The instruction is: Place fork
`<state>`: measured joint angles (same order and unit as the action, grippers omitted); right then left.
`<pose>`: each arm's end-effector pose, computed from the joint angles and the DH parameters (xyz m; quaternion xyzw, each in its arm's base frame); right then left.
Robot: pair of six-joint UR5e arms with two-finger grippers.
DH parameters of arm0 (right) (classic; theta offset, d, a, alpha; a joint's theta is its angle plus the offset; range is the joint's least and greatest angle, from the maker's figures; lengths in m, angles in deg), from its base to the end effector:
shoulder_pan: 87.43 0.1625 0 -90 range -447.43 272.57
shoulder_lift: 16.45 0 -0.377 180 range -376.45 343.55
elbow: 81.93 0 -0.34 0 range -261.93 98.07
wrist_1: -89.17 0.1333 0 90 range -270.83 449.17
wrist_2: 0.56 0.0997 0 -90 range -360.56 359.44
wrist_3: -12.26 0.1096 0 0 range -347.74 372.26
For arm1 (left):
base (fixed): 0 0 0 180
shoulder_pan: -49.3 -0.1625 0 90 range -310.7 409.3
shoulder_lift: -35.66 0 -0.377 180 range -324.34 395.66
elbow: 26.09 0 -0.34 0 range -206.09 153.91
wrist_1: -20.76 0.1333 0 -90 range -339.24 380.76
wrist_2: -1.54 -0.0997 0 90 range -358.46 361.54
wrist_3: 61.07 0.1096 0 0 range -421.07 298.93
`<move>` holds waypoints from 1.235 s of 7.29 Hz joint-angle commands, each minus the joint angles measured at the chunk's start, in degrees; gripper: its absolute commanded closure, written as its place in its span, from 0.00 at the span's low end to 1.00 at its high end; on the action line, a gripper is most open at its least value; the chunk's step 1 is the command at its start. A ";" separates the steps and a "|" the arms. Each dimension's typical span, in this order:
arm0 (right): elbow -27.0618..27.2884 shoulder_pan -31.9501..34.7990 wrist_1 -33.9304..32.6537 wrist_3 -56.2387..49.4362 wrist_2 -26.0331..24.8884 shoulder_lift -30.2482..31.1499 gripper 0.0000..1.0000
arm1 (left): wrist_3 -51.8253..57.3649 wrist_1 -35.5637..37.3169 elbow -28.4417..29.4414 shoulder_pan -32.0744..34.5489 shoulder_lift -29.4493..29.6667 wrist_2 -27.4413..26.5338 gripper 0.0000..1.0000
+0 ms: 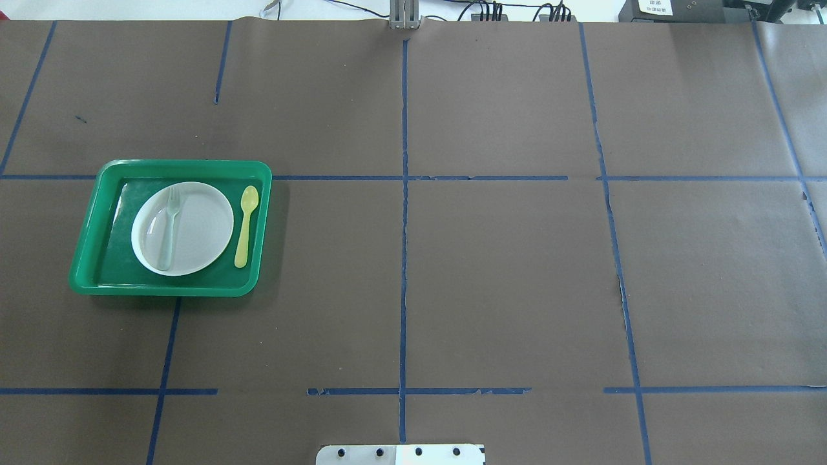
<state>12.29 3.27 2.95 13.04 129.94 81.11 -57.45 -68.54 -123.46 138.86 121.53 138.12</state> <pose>0.0669 -0.3894 0.6386 0.0034 -0.3461 0.0108 0.9381 -0.0505 -0.4156 0.5901 0.0313 0.3946 0.0413 0.9174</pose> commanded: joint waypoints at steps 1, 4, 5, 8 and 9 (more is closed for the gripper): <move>0.00 0.00 0.00 0.01 0.01 0.00 0.00 | -0.36 0.00 -0.01 -0.09 0.17 0.17 0.00; 0.00 0.00 0.00 0.01 0.01 0.00 0.00 | -0.71 -4.35 -1.07 -0.61 3.58 0.09 0.00; 0.00 0.00 0.00 0.01 -0.07 0.00 0.00 | -6.89 -5.26 -2.29 -1.40 3.86 0.52 0.00; 0.00 0.00 0.00 -0.07 0.01 0.00 0.00 | -32.69 -19.34 -6.00 -18.57 4.57 -7.59 0.00; 0.00 0.00 0.00 -0.07 0.01 0.00 0.00 | -40.62 -26.56 -5.30 -23.16 4.74 -8.17 0.00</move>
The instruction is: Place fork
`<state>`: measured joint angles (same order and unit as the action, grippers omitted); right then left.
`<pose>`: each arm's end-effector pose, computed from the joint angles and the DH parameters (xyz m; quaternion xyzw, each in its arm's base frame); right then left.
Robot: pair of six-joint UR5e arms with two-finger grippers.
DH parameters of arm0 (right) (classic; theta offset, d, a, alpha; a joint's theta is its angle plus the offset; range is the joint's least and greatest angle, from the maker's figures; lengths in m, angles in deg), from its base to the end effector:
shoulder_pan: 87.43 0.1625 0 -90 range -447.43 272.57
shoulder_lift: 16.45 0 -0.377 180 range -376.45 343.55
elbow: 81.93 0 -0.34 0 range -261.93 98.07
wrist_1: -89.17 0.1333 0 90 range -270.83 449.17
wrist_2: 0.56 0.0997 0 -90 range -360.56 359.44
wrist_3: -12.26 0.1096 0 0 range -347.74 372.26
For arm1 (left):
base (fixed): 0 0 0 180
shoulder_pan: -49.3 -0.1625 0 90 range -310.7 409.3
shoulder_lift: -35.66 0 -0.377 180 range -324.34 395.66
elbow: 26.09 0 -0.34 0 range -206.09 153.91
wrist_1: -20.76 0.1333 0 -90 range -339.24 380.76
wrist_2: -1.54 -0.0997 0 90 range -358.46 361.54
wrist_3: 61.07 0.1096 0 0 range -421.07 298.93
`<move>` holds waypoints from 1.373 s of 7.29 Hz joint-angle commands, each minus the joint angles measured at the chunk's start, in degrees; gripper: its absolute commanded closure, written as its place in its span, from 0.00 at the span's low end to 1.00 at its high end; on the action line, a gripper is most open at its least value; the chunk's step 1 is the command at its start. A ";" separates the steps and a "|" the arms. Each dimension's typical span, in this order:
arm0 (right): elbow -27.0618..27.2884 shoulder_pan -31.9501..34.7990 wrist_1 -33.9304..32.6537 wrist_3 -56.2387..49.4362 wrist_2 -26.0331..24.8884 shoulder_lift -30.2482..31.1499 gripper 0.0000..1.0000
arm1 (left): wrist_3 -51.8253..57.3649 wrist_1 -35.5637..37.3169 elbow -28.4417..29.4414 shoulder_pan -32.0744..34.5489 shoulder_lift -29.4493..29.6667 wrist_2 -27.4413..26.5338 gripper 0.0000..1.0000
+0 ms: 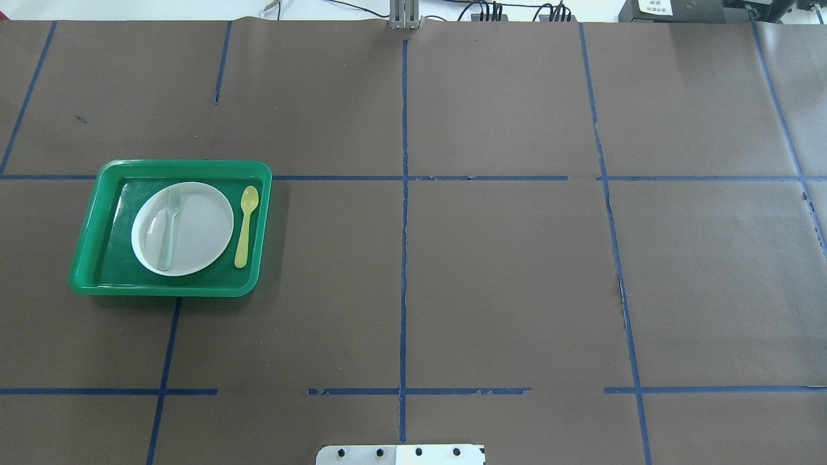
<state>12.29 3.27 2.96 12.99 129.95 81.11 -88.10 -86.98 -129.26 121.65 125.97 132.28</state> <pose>0.0669 -0.3894 0.6386 0.0036 -0.3462 0.0103 0.9381 0.0809 -0.4580 0.4796 0.1059 0.4060 0.0195 0.9075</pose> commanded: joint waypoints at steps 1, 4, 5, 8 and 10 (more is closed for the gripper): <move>0.00 0.00 0.08 0.06 0.00 0.00 0.00 | -15.36 -9.32 0.77 -11.04 2.22 -5.12 0.00; 0.00 0.00 -0.01 0.06 0.00 0.00 0.00 | -25.07 -9.42 4.81 -21.43 7.42 -11.81 0.15; 0.00 0.00 -0.01 0.06 0.00 0.00 0.00 | -25.35 -9.42 5.86 -22.59 7.60 -11.91 0.26; 0.00 0.00 -0.01 0.06 0.00 0.00 0.00 | -26.75 -9.42 7.63 -25.67 8.91 -12.09 0.36; 0.00 0.00 -0.01 -0.03 0.00 0.00 0.00 | -27.11 -9.34 8.95 -26.55 9.62 -12.17 0.41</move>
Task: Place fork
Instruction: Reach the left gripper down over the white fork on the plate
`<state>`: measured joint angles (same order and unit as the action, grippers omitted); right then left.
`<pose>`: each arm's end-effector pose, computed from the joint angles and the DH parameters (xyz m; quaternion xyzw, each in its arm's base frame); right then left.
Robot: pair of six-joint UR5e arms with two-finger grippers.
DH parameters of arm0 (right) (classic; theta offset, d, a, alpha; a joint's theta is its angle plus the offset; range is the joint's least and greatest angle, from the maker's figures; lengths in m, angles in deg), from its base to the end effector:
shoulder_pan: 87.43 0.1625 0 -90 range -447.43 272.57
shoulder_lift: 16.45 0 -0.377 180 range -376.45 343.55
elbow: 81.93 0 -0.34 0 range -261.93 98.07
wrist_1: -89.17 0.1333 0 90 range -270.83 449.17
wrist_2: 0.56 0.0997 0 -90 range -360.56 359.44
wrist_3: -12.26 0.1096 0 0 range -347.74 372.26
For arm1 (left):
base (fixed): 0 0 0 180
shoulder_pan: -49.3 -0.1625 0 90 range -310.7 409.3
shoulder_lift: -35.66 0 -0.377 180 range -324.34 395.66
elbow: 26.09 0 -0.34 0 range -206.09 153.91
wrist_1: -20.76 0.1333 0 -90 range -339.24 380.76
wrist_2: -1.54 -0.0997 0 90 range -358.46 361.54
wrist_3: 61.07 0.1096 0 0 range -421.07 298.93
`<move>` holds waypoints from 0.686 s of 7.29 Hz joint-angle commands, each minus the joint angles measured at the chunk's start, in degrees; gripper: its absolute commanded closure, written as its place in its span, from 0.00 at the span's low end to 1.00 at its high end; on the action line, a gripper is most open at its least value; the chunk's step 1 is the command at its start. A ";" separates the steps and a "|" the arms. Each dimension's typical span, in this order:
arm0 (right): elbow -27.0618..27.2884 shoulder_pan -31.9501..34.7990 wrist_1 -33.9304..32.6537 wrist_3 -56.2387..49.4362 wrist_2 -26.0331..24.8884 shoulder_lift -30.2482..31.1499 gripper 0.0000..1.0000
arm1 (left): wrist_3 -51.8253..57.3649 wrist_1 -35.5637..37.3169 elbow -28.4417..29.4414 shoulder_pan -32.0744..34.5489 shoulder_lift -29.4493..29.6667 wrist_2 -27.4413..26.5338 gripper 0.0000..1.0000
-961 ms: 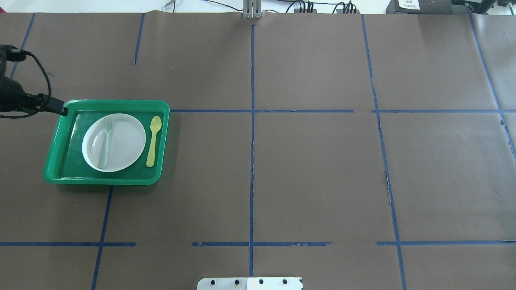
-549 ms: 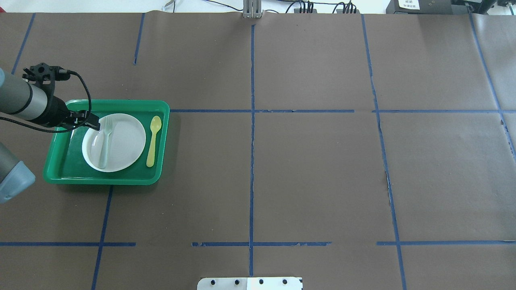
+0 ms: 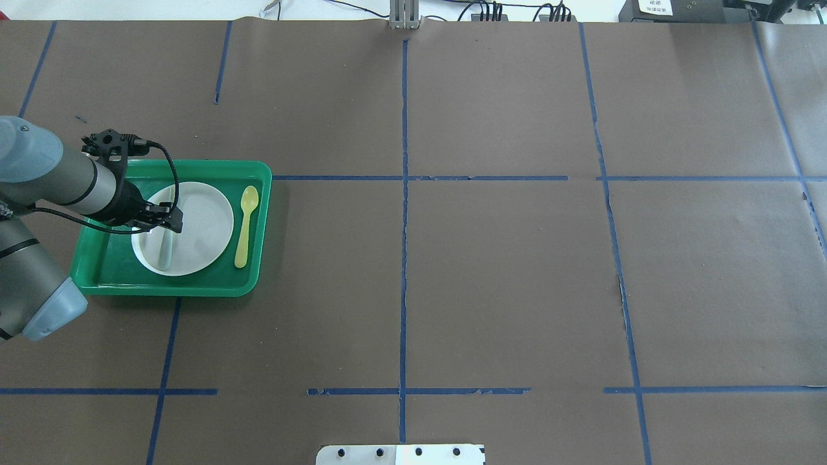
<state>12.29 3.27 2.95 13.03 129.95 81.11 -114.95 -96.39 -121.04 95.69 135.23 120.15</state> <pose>0.0669 -0.3894 0.6386 0.0034 -0.3462 0.0107 0.9381 0.3072 -0.4397 0.4546 0.0537 0.4114 0.0065 0.9099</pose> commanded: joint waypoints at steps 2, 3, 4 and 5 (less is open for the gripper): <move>0.00 0.00 0.00 0.02 0.00 0.00 0.00 | -0.26 0.07 1.86 -0.68 0.36 -0.74 0.48; 0.00 0.00 0.00 0.02 0.00 0.00 0.00 | -0.17 0.07 1.95 -0.68 0.36 -0.84 0.49; 0.00 0.00 0.09 0.02 -0.09 0.00 0.00 | -0.26 0.07 1.95 -0.68 0.36 -0.84 0.49; 0.00 0.00 0.00 0.02 0.00 0.00 0.00 | -0.26 0.07 1.95 -0.68 0.36 -0.75 0.57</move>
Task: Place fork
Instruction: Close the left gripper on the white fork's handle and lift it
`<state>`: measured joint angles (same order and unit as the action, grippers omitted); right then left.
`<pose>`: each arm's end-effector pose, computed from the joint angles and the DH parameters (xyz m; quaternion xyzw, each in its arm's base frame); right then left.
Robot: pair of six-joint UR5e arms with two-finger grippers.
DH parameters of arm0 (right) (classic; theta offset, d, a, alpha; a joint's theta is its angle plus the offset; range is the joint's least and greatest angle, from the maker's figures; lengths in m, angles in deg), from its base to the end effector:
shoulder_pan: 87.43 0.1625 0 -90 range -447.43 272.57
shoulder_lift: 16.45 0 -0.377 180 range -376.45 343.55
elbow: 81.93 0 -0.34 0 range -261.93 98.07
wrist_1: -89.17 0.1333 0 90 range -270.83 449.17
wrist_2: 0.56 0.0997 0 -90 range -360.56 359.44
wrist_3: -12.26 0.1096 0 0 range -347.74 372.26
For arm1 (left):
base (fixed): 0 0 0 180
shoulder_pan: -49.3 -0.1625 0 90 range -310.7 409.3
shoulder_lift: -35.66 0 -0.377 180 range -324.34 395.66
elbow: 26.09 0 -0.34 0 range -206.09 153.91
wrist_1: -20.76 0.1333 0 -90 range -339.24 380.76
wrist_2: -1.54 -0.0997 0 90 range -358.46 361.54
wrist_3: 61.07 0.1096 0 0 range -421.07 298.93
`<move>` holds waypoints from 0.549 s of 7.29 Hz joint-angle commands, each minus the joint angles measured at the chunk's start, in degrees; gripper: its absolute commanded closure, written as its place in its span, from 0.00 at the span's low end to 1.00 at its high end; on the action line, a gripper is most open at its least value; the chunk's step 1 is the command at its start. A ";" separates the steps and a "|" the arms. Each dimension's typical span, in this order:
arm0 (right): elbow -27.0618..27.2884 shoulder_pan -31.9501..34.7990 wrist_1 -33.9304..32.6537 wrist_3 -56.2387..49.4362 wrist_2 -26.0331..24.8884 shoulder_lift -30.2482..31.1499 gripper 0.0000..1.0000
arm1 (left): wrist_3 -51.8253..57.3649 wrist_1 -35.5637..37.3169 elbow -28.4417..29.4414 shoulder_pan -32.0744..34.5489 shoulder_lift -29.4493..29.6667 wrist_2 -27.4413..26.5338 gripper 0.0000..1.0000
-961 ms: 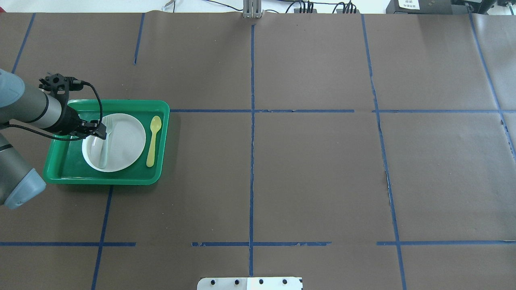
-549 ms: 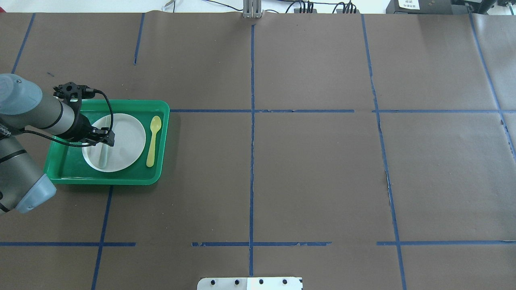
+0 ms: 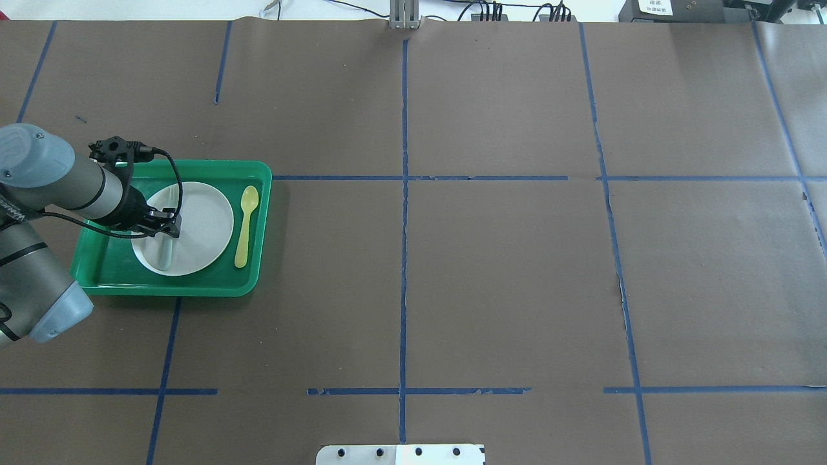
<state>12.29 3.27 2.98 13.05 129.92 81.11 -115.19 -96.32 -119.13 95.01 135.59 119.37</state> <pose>0.0669 -0.3894 0.6386 0.0036 -0.3460 0.0108 0.9382 0.3148 -0.4403 0.4676 0.0461 0.3993 0.0039 0.9157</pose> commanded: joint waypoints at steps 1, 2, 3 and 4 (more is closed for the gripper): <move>0.00 0.00 -0.04 0.00 0.04 0.00 0.00 | -0.11 0.00 0.05 -0.01 0.00 0.03 0.80; 0.00 0.00 0.05 0.00 0.04 0.00 0.00 | -0.11 0.00 -0.21 -0.01 0.00 0.20 0.99; 0.00 0.00 0.05 0.00 0.04 0.00 0.00 | -0.02 0.26 -0.73 0.08 -0.08 0.46 1.00; 0.00 0.00 -0.04 -0.09 0.04 0.00 0.00 | 0.24 0.44 -1.78 0.34 -0.26 0.64 1.00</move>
<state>12.29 3.27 3.00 13.03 129.95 81.11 -115.17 -96.09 -119.94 95.13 135.49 119.78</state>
